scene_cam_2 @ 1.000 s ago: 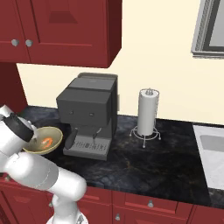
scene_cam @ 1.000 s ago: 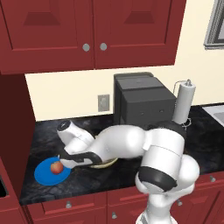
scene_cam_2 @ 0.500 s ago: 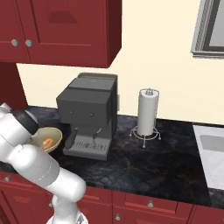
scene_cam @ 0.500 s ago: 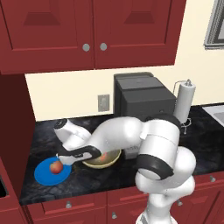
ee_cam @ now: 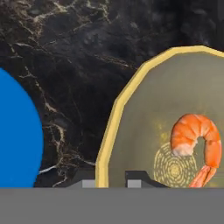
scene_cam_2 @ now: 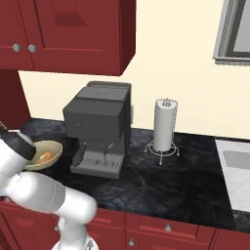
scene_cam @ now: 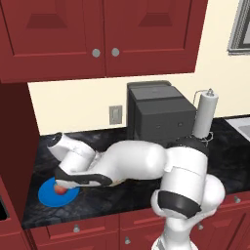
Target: Remove the peach from the bowl and place it on the small plate. Then place the bowl with only the shrimp in the microwave, close the door, and press the start button to microwave the shrimp.
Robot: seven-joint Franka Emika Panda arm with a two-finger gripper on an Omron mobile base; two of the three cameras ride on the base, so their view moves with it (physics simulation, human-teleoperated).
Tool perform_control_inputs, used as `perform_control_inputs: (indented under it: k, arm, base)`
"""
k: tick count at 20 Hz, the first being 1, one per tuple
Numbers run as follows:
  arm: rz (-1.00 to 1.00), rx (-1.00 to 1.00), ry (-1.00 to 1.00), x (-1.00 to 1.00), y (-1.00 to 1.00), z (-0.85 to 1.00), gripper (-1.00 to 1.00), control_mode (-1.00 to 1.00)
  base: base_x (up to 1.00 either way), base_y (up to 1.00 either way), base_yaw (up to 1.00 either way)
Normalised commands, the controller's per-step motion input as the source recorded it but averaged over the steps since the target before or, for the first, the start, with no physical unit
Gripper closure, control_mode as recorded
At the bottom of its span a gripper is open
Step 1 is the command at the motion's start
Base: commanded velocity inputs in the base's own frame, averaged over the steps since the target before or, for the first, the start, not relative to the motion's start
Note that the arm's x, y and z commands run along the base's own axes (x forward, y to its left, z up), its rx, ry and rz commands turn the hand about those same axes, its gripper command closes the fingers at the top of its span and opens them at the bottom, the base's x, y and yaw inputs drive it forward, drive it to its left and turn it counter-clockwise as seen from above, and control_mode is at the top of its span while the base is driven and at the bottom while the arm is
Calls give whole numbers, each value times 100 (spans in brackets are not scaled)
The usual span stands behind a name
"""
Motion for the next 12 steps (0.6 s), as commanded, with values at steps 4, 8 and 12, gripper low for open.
perform_control_inputs:
  k: [4,8,12]
  arm:
    - [0,6,-29,-90,-21,77,100,-100]
    - [0,15,-21,-82,-50,82,100,-100]
    - [0,14,-20,-68,-76,78,100,-100]
  base:
    - [0,0,0]
    - [0,0,0]
    - [0,0,0]
